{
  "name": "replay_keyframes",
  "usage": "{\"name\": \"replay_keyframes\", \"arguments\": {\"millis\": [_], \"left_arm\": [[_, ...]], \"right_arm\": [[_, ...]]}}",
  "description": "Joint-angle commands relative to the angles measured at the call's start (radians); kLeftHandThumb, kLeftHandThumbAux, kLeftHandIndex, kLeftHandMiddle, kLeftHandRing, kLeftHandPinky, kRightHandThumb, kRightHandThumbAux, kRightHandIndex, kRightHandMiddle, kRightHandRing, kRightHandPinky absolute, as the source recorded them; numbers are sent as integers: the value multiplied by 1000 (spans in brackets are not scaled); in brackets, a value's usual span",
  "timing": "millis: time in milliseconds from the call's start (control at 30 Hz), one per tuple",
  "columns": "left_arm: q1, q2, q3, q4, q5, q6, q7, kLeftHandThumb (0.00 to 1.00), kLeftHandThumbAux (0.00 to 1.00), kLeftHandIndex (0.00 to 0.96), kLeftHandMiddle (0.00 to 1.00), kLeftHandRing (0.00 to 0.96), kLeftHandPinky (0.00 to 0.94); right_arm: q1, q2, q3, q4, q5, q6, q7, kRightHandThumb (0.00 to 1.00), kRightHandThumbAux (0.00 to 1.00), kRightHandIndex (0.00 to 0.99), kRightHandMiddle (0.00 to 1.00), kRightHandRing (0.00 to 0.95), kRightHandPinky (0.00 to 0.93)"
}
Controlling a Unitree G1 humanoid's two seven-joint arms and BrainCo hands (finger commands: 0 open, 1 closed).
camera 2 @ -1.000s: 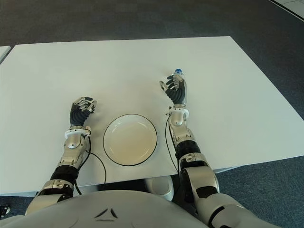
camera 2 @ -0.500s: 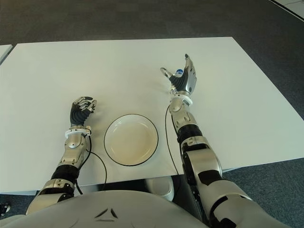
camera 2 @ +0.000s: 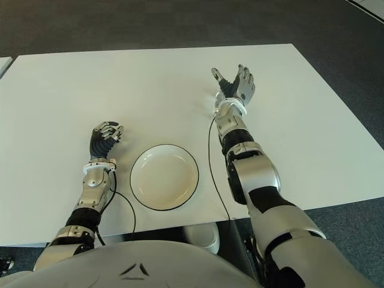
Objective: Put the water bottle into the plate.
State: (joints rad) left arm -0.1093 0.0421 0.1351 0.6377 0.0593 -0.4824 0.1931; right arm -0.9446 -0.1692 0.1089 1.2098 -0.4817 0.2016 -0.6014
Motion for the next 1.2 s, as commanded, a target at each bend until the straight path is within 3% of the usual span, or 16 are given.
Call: {"name": "replay_keyframes", "arguments": {"millis": [33,233,700,933,1200], "left_arm": [[4,-3,-3,20,6,11,15,708,715,435,674,655,627],[7,-6,4,22,-2,1,19,708,715,435,676,655,634],[6,-6,12,28,-18,-1,12,708,714,435,677,656,628],[8,-9,10,24,-16,-6,19,708,714,435,676,655,629],[11,-9,8,12,-4,1,35,707,714,435,675,650,620]], "right_arm": [[-37,-2,-1,91,29,31,64,515,154,0,0,0,0],[-47,-18,6,126,34,73,118,515,134,0,0,0,0],[-29,3,53,145,15,207,155,523,141,0,0,0,0],[2,34,129,165,-34,268,228,510,167,0,0,0,0],[45,55,238,185,-105,331,390,492,190,0,0,0,0]]}}
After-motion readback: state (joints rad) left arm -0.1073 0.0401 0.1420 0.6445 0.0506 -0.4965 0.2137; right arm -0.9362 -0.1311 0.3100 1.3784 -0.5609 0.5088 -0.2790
